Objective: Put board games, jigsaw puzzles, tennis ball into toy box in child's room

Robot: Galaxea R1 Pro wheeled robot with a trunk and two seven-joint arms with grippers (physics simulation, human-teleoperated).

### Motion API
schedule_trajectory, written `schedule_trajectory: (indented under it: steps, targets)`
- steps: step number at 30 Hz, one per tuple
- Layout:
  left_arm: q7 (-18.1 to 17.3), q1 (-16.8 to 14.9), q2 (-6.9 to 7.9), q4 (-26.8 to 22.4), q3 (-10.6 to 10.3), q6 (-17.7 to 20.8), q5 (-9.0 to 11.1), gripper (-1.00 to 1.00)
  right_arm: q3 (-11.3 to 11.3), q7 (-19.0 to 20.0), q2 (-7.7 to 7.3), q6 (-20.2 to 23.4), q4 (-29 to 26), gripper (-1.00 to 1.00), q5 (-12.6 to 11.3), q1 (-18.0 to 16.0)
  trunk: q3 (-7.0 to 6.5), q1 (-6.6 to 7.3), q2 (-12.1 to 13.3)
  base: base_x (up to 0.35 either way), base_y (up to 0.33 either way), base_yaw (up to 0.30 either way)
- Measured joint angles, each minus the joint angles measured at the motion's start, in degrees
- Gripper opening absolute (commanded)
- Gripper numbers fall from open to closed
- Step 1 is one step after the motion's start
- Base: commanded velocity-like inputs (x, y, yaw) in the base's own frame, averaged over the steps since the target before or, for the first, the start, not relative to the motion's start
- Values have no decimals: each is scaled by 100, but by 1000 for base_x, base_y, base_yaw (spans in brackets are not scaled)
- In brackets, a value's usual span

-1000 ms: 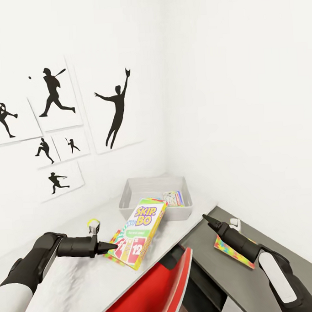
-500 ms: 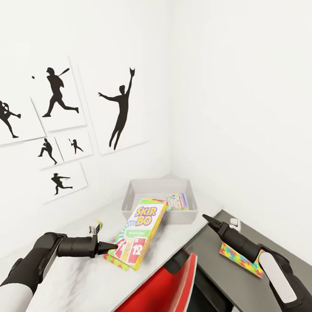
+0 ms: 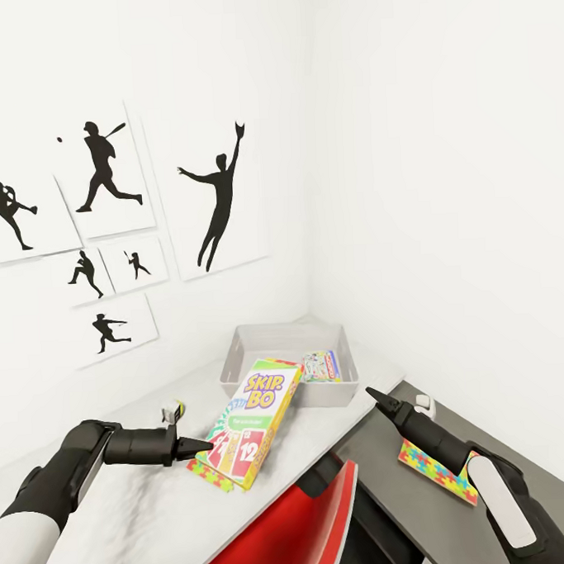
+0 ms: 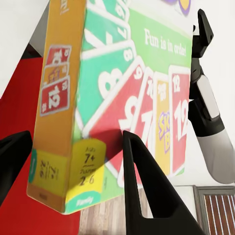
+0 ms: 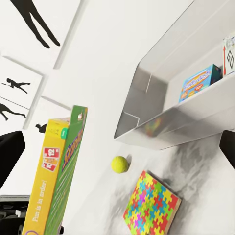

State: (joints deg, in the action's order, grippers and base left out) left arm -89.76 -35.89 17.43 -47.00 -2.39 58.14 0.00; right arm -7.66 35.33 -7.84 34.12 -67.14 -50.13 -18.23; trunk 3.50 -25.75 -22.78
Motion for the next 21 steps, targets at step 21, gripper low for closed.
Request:
schedule_trajectory:
  steps: [21]
  targets:
    - [0,0,0,-1,-2,0,-2,-100,-2,8,-7,8,0,100,-8,0,0,1,0,62,0,12]
